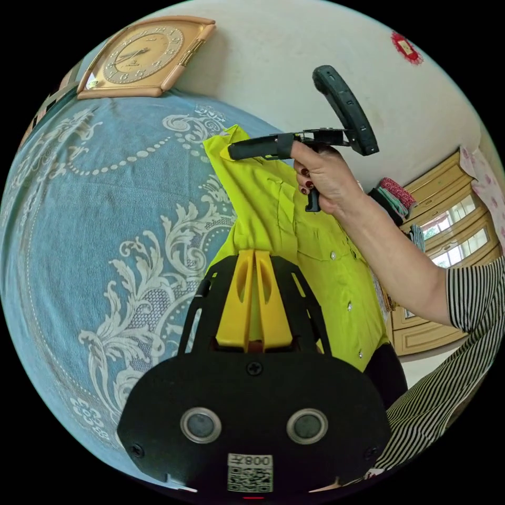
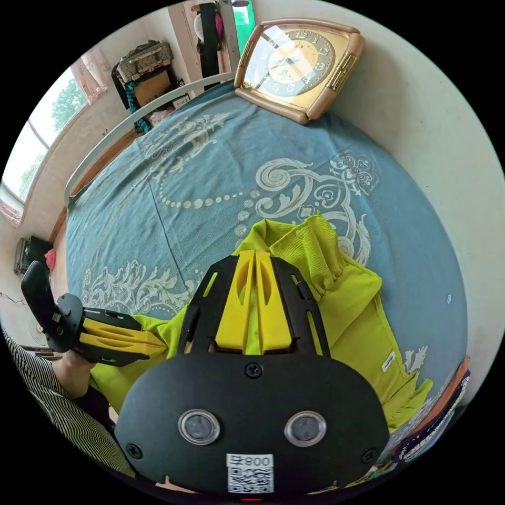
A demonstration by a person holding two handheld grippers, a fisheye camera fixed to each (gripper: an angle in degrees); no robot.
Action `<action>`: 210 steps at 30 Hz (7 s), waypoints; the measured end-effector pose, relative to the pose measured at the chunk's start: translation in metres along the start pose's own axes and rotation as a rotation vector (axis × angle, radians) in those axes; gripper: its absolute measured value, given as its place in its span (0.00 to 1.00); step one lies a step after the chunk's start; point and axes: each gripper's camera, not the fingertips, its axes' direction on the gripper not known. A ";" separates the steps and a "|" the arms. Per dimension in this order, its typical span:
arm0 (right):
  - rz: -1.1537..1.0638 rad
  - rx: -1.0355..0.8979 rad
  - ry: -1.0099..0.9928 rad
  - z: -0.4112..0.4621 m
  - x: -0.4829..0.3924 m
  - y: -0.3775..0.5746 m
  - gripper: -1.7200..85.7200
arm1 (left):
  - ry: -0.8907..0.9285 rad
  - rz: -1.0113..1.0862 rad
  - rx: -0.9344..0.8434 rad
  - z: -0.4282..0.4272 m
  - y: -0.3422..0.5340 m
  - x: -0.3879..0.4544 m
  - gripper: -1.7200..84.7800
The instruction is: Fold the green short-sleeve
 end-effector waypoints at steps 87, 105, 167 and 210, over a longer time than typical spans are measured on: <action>0.533 -0.246 -0.005 -0.210 -0.094 0.667 0.02 | 0.244 -0.343 0.092 -0.345 0.309 0.092 0.05; 0.788 0.017 -0.153 -0.314 -0.095 0.871 0.04 | 0.072 -0.553 -0.094 -0.396 0.381 0.100 0.15; 0.934 0.242 -0.512 -0.433 -0.095 1.199 0.02 | 0.268 -0.460 -0.030 -0.561 0.474 0.208 0.02; 0.988 0.347 -0.547 -0.442 -0.029 1.195 0.02 | 0.374 -0.453 0.005 -0.475 0.379 0.158 0.03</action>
